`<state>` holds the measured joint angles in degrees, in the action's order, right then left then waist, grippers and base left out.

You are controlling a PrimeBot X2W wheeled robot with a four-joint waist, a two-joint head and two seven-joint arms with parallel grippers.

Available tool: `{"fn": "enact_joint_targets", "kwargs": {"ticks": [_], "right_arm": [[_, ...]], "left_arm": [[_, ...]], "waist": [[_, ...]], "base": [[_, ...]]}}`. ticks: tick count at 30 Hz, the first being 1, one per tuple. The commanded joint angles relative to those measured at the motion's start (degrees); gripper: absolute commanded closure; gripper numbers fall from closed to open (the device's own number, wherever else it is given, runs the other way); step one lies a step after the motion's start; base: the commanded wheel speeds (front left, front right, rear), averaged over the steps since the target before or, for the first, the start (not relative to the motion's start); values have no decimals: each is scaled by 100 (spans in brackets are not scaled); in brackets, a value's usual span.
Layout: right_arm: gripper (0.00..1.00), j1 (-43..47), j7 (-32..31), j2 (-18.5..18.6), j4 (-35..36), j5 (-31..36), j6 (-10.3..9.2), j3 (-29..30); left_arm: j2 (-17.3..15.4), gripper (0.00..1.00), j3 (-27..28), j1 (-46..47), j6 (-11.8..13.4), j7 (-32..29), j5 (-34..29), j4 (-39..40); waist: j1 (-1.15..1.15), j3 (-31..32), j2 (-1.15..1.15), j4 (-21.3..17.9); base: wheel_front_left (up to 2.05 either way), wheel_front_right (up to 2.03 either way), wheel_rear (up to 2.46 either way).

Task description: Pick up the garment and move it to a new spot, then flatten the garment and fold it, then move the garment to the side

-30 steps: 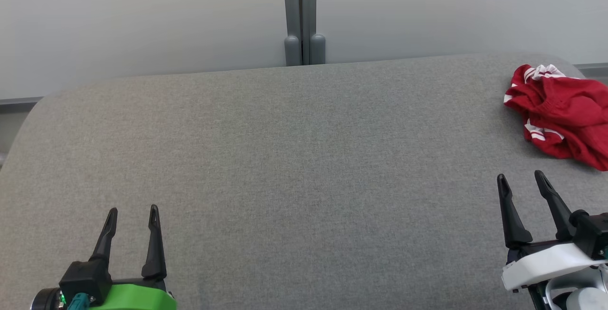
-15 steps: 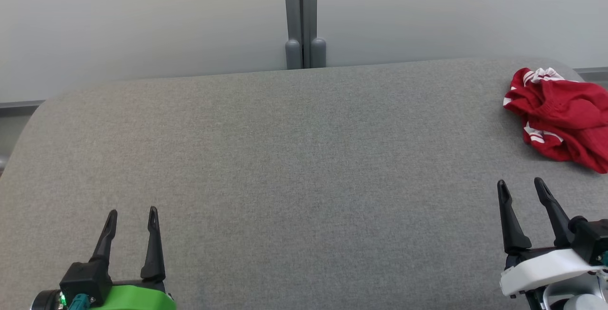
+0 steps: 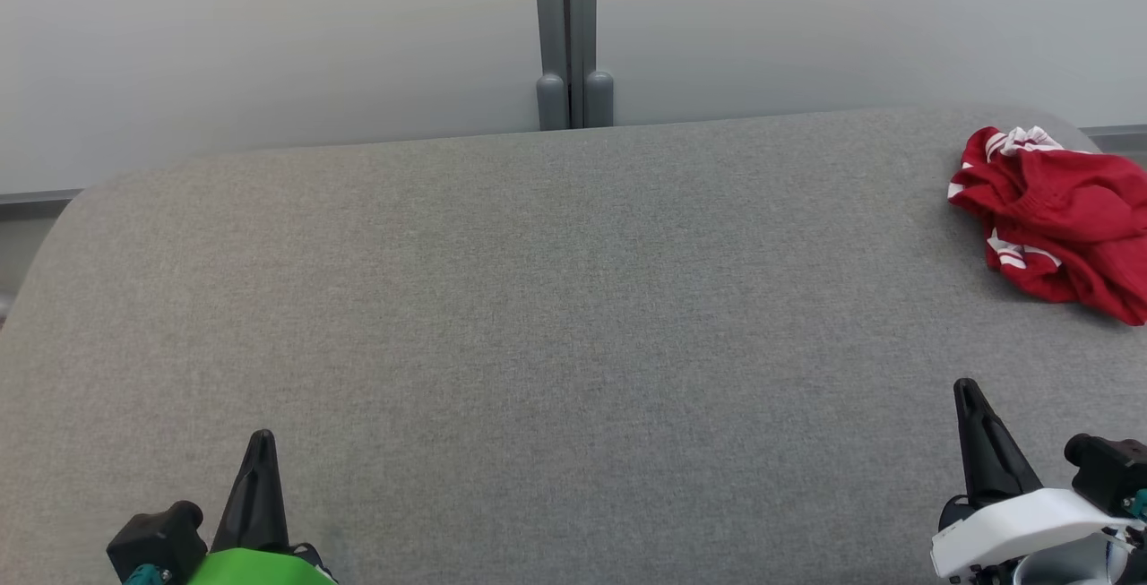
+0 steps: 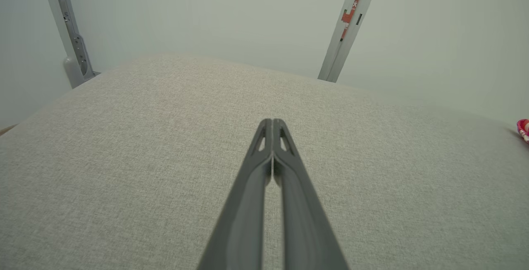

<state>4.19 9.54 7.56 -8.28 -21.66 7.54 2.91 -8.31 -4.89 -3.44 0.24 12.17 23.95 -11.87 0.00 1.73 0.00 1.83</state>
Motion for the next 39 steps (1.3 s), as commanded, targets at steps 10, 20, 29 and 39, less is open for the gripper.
{"fn": "enact_joint_targets", "kwargs": {"ticks": [10, 20, 29, 39], "right_arm": [[100, -289, -245, -46, -14, -1111, -1, 79], [100, -404, -438, -104, -90, -1961, -2, 120], [100, -498, -597, -155, -154, -2658, -3, 153], [100, -599, -770, -207, -225, -3411, -3, 192]], "left_arm": [[53, 100, 215, 273, -134, -272, 1079, 32], [120, 100, 347, 380, -228, -499, 1899, 1], [177, 100, 458, 468, -301, -686, 2575, -25], [242, 100, 580, 562, -390, -890, 3302, -55]], "waist": [[0, -17, 0, -16], [0, -33, 0, -31], [0, -48, 0, -45], [0, -66, 0, -62]], "base": [[0, 0, 0], [0, 0, 0], [0, 0, 0], [0, 0, 0]]}}
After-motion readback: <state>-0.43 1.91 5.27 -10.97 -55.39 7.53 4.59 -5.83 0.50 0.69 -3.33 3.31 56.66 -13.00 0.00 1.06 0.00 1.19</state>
